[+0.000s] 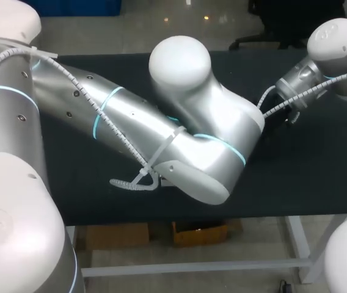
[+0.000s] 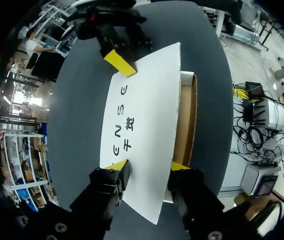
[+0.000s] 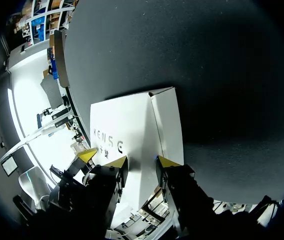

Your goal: Assemble the packaging by folding the flat box into shape, placing the metal phone stand inside, and closing the box properly

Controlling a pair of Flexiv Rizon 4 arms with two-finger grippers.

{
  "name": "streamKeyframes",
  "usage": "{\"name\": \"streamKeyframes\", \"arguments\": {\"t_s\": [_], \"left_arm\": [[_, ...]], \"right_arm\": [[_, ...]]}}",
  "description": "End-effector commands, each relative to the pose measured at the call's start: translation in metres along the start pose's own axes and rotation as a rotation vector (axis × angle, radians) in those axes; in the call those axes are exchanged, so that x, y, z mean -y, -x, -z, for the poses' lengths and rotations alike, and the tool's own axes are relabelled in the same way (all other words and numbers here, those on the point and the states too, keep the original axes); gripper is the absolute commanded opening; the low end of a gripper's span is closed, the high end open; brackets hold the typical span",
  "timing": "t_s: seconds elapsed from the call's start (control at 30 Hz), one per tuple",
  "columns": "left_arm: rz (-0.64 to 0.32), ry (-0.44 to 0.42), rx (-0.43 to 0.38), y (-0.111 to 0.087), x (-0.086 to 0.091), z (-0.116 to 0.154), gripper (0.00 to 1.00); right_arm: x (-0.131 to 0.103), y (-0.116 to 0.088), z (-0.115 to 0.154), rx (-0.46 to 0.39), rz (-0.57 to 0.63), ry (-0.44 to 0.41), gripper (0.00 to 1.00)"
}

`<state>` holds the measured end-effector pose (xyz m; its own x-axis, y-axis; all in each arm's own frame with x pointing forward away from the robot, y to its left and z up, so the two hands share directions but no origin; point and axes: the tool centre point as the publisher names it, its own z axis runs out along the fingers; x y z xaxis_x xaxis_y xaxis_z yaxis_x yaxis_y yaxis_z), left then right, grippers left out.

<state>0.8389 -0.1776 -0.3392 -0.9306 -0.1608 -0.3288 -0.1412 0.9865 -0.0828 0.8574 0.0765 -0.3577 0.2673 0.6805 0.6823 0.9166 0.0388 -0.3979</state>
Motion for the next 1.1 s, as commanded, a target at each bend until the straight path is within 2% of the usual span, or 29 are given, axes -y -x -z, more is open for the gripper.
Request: {"name": "streamKeyframes", "arguments": {"t_s": [0.03,1.1], "left_arm": [[-0.002,0.007,0.021,-0.0071,0.0035,-0.0018,0.45],[-0.006,0.035,0.083,-0.0143,0.0000,-0.0103,0.44]], "right_arm": [[-0.0018,0.0000,0.0004,-0.003,0.001,-0.007,0.35],[-0.0018,0.0000,0.0004,-0.003,0.001,-0.007,0.35]]}}
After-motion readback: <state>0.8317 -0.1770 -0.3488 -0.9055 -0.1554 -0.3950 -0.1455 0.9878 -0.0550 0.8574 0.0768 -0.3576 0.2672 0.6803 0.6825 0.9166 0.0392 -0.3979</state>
